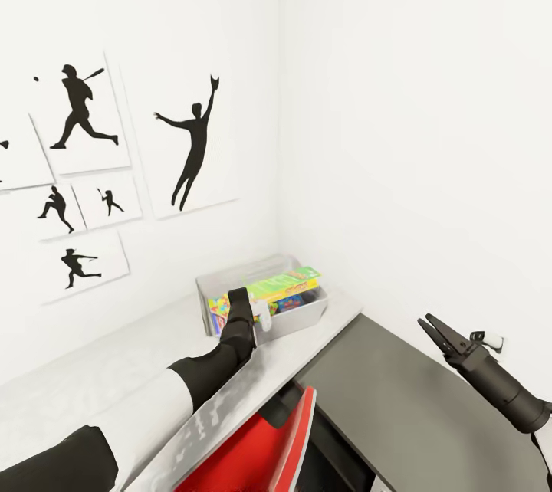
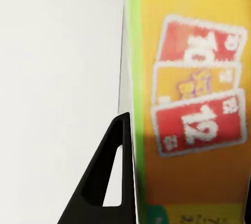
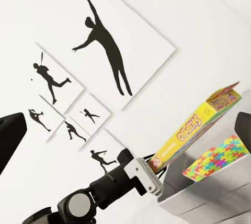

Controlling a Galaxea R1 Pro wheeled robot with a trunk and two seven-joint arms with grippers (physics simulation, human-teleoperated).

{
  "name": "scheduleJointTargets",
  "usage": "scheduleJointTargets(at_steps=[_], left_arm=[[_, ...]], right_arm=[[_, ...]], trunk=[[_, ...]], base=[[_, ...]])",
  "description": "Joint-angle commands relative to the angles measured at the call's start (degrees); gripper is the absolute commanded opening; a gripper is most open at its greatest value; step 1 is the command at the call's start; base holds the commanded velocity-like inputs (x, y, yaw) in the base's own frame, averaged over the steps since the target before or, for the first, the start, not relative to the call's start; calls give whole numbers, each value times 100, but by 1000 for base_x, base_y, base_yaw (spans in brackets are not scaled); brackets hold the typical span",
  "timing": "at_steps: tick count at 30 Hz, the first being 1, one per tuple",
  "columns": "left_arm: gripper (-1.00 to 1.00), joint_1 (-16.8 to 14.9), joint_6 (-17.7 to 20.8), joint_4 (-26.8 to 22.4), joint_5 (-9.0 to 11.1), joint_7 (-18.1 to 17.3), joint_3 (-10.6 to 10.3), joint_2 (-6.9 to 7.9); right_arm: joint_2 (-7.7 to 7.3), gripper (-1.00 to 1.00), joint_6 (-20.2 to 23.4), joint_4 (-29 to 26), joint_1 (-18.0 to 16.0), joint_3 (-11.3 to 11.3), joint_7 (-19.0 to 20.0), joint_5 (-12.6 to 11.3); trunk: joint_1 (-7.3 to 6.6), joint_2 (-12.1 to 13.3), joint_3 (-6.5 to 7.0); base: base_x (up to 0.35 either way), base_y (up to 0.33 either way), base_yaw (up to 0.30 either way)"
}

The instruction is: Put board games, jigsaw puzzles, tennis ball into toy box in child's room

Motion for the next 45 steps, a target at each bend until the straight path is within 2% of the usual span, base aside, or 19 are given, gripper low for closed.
scheduleJointTargets(at_steps=[1, 19, 28, 40, 45], left_arm=[[-100, -9, 35, -2, 7, 29, -33, 3], [-100, -22, 52, -26, -3, 24, -2, 32], [-100, -461, 157, -44, -118, 56, 7, 63], [-100, -713, 294, -42, -159, 39, 10, 116], [-100, -823, 290, -29, -161, 28, 132, 141]], right_arm=[[-1, 100, 38, 1, -5, -1, 4, -26], [-9, 100, 40, 11, -5, -7, 7, -26], [-10, 100, 31, 11, -5, -6, 7, -26], [-10, 100, 33, 11, -5, -7, 7, -26], [-10, 100, 33, 39, -5, -7, 8, -26]], trunk=[[2, -10, -20], [2, -10, -189], [2, -10, -273], [2, -10, -386], [2, -10, -433]], base=[[0, 0, 0], [0, 0, 0], [0, 0, 0], [0, 0, 0], [0, 0, 0]])
